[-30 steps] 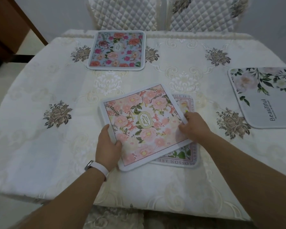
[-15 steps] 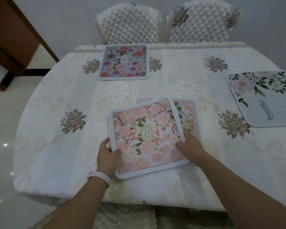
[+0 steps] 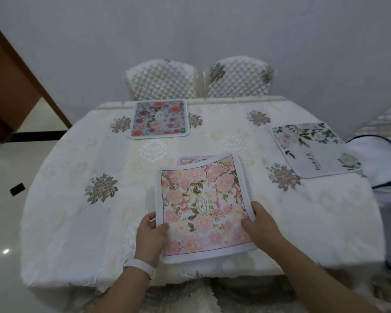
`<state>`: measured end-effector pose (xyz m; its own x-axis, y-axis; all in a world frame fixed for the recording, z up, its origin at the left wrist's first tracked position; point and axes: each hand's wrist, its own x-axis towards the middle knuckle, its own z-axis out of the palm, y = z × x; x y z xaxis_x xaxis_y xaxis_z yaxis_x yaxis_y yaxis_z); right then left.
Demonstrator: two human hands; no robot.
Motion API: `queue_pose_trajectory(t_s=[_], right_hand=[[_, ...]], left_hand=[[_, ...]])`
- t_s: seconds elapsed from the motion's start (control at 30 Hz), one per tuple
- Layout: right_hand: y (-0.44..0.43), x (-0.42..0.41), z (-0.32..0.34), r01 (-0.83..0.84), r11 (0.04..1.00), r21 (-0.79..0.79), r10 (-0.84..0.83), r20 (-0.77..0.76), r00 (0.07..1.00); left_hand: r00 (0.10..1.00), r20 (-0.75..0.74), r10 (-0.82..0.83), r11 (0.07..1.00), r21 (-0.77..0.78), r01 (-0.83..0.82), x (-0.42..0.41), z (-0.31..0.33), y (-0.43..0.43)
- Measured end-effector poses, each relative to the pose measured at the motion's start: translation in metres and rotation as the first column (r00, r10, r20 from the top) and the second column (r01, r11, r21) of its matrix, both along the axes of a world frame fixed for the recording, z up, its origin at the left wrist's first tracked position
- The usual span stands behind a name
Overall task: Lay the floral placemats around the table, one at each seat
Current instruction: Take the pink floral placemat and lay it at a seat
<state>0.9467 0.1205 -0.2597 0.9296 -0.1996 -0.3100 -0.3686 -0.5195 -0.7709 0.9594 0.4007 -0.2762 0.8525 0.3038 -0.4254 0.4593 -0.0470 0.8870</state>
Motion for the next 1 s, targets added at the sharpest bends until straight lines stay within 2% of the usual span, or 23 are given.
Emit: queue_pose_trajectory(t_s=[0.37, 0.63, 0.73, 1.0], right_hand=[[0.005, -0.051, 0.075, 0.1, 0.99, 0.099, -0.118, 0.199, 0.973], [0.003, -0.069, 0.103, 0.059, 0.965, 0.254, -0.128, 0.266, 0.956], [-0.005, -0.074, 0.114, 0.04, 0.946, 0.323, -0.136, 0.281, 0.95], [-0.02, -0.081, 0.121, -0.063, 0.926, 0.372, -0.048, 0.282, 0.958]], left_hand=[[0.955, 0.277, -0.107, 0.991, -0.051, 0.126, -0.026, 0.072, 0.023], [0.934, 0.326, -0.145, 0.986, -0.032, 0.165, -0.056, 0.102, 0.029], [0.929, 0.352, -0.111, 0.991, -0.026, 0.128, -0.067, 0.115, 0.021], [0.928, 0.37, 0.042, 0.999, 0.011, -0.05, -0.109, 0.14, 0.008]])
